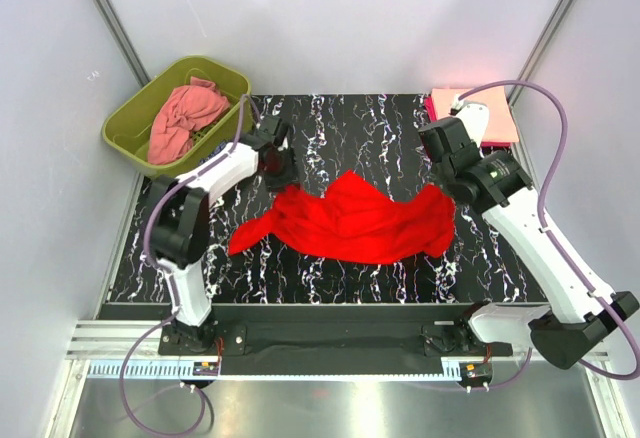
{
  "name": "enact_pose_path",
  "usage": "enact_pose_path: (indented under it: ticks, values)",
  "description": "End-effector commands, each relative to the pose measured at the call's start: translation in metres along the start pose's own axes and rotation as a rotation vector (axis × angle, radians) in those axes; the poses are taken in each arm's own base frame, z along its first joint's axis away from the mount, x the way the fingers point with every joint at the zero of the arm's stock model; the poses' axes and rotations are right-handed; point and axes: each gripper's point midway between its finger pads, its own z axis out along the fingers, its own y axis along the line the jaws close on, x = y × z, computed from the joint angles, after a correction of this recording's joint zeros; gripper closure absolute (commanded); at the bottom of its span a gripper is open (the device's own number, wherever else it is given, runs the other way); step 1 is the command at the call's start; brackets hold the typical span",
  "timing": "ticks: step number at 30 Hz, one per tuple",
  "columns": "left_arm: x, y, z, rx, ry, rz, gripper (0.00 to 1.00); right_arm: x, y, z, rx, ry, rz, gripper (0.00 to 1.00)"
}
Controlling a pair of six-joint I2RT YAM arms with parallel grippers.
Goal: Fold and stack the t-shirts
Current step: Flatten the tshirt out
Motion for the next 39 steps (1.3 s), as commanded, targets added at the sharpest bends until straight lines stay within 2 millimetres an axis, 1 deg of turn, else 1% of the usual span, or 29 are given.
enact_pose_path:
  ticks: [1,2,4,5,6,7,8,9,10,11,12,13,14,15,19,20,21,22,23,24,27,32,36,39]
  values:
    - [-0.046,-0.033,-0.011,0.121,-0.119,0.031,0.38,-0.021,-0.011,-0.003,0.033,-0.091,0.087,1.00]
    - [-0.054,-0.030,-0.021,0.098,-0.169,0.042,0.26,-0.021,-0.012,-0.001,0.042,-0.090,0.080,1.00]
    - [-0.052,-0.018,-0.027,0.056,-0.205,0.046,0.25,-0.021,-0.015,0.001,0.053,-0.090,0.077,1.00]
    - [-0.055,-0.016,-0.043,0.052,-0.250,0.050,0.25,-0.020,-0.014,0.002,0.051,-0.088,0.070,1.00]
    - [-0.045,-0.004,-0.038,0.025,-0.255,0.045,0.30,-0.017,-0.013,0.004,0.043,-0.079,0.068,1.00]
    - [-0.039,-0.001,-0.039,0.036,-0.263,0.041,0.32,-0.017,-0.011,0.005,0.036,-0.080,0.071,1.00]
    - [-0.032,-0.009,-0.049,0.096,-0.274,0.039,0.35,-0.016,-0.010,0.006,0.030,-0.079,0.068,1.00]
    - [-0.015,-0.003,-0.038,0.112,-0.261,0.034,0.40,-0.016,-0.007,0.008,0.019,-0.076,0.070,1.00]
    - [-0.006,-0.003,-0.036,0.129,-0.255,0.032,0.50,-0.016,-0.006,0.008,0.015,-0.076,0.070,1.00]
    - [0.003,-0.007,-0.040,0.146,-0.258,0.040,0.54,-0.016,-0.006,0.009,0.011,-0.076,0.063,1.00]
    - [0.019,0.002,-0.032,0.124,-0.234,0.038,0.57,-0.016,-0.004,0.009,0.006,-0.075,0.060,1.00]
    - [0.025,0.004,-0.031,0.118,-0.229,0.037,0.63,-0.018,-0.004,0.008,0.002,-0.080,0.060,1.00]
    - [0.029,0.001,-0.034,0.128,-0.232,0.033,0.65,-0.018,-0.004,0.009,0.001,-0.080,0.056,1.00]
    - [0.038,0.005,-0.030,0.124,-0.224,0.030,0.67,-0.018,-0.003,0.008,-0.004,-0.080,0.057,1.00]
    - [0.046,0.012,-0.018,0.104,-0.203,-0.001,0.69,-0.019,-0.001,0.007,-0.024,-0.080,0.061,1.00]
    - [0.050,0.016,-0.009,0.081,-0.179,-0.008,0.69,-0.018,0.000,0.006,-0.030,-0.079,0.060,1.00]
    - [0.049,0.017,-0.007,0.064,-0.168,-0.014,0.68,-0.018,0.000,0.006,-0.032,-0.079,0.061,1.00]
    - [0.050,0.019,-0.004,0.052,-0.160,-0.021,0.64,-0.018,0.000,0.006,-0.031,-0.077,0.060,1.00]
    - [0.049,0.024,0.000,0.021,-0.164,-0.036,0.54,-0.017,0.000,0.006,-0.031,-0.075,0.055,1.00]
    - [0.049,0.026,0.001,0.014,-0.172,-0.043,0.49,-0.017,-0.001,0.006,-0.031,-0.075,0.057,1.00]
    - [0.048,0.030,0.003,0.001,-0.196,-0.059,0.42,-0.015,-0.001,0.005,-0.036,-0.075,0.054,1.00]
    - [0.046,0.041,0.009,-0.063,-0.205,-0.071,0.41,-0.014,0.002,0.007,-0.045,-0.070,0.045,1.00]
    - [0.041,0.047,0.003,-0.078,-0.248,-0.083,0.41,-0.013,0.004,0.009,-0.051,-0.065,0.041,1.00]
    - [0.037,0.049,0.003,-0.081,-0.259,-0.092,0.45,-0.011,0.006,0.011,-0.057,-0.060,0.037,1.00]
